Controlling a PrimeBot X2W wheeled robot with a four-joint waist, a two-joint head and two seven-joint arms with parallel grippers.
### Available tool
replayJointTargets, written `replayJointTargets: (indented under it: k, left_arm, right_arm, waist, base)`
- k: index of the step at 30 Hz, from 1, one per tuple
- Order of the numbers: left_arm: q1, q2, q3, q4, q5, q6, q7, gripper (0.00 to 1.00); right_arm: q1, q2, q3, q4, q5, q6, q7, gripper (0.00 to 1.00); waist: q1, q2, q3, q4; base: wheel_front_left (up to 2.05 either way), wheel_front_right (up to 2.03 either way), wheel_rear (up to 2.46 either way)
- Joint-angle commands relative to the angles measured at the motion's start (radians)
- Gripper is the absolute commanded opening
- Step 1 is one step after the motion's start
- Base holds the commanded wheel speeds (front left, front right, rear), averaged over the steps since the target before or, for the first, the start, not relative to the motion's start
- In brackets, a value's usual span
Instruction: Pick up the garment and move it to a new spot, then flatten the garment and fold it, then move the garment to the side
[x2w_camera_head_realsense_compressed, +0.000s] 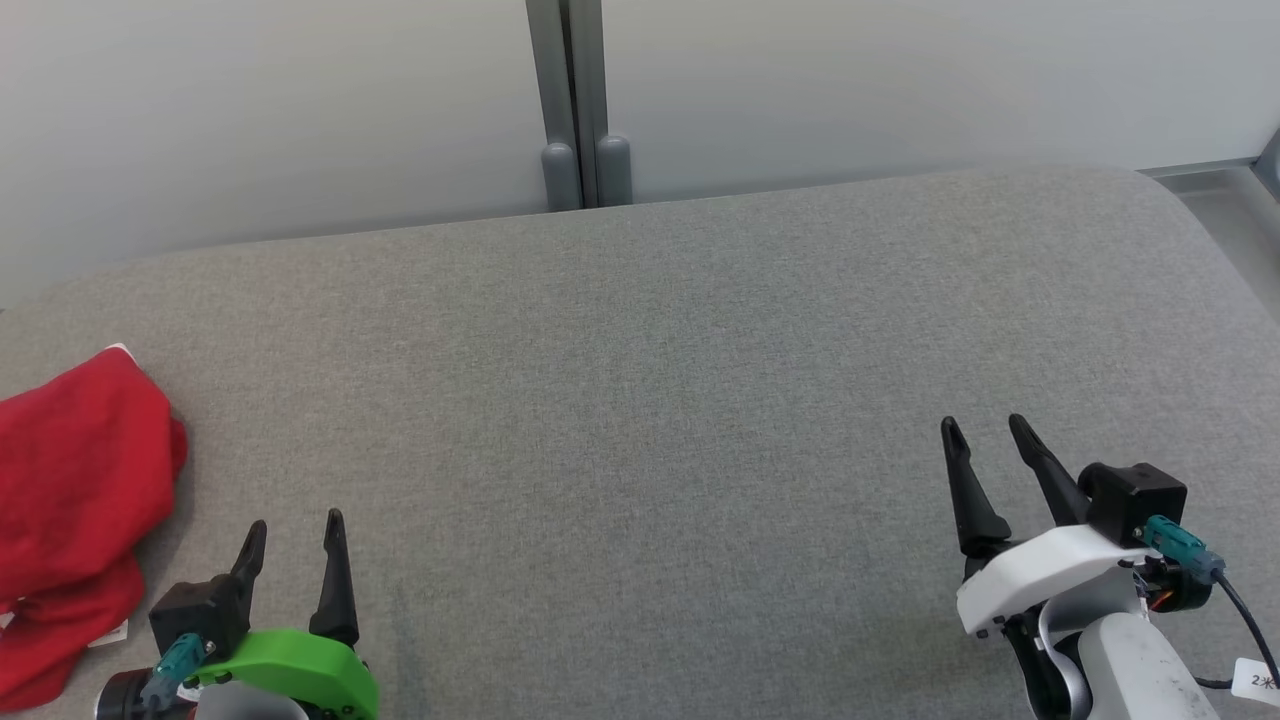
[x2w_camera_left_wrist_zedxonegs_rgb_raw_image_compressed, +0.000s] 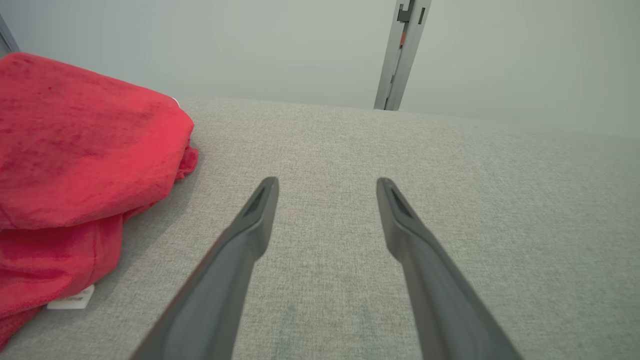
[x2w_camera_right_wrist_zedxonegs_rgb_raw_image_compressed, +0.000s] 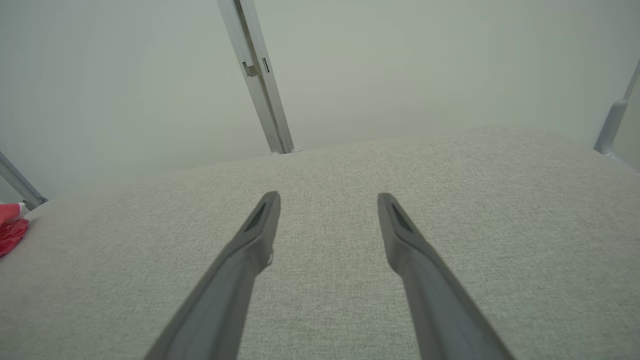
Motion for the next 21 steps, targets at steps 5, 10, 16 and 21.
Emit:
replayJointTargets:
  k: [5, 10, 16, 21]
  left_arm:
    - [0.013, -0.006, 0.014, 0.011, 0.053, 0.001, -0.020, 1.00]
    - [0.019, -0.014, 0.021, 0.018, 0.093, -0.005, -0.030, 1.00]
    - [0.009, -0.021, 0.035, 0.021, 0.138, -0.010, -0.041, 1.00]
    - [0.000, -0.025, 0.054, 0.032, 0.176, -0.012, -0.051, 1.00]
  right_arm:
    - [0.011, -0.005, -0.002, 0.020, -0.059, 0.000, -0.020, 1.00]
    - [0.009, -0.006, 0.000, 0.034, -0.099, 0.000, -0.031, 1.00]
    - [-0.002, -0.006, 0.000, 0.028, -0.146, 0.000, -0.042, 1.00]
    - [-0.007, -0.007, 0.011, 0.030, -0.180, 0.000, -0.052, 1.00]
  waist:
    - [0.0000, -0.0001, -0.001, 0.000]
    - [0.0000, -0.0001, 0.001, 0.002]
    - [0.0000, -0.0001, 0.011, 0.027]
    - [0.0000, -0.0001, 0.019, 0.085]
  base:
    - [0.00, 0.00, 0.00]
    - [0.00, 0.00, 0.00]
    - [0.00, 0.00, 0.00]
    - [0.00, 0.00, 0.00]
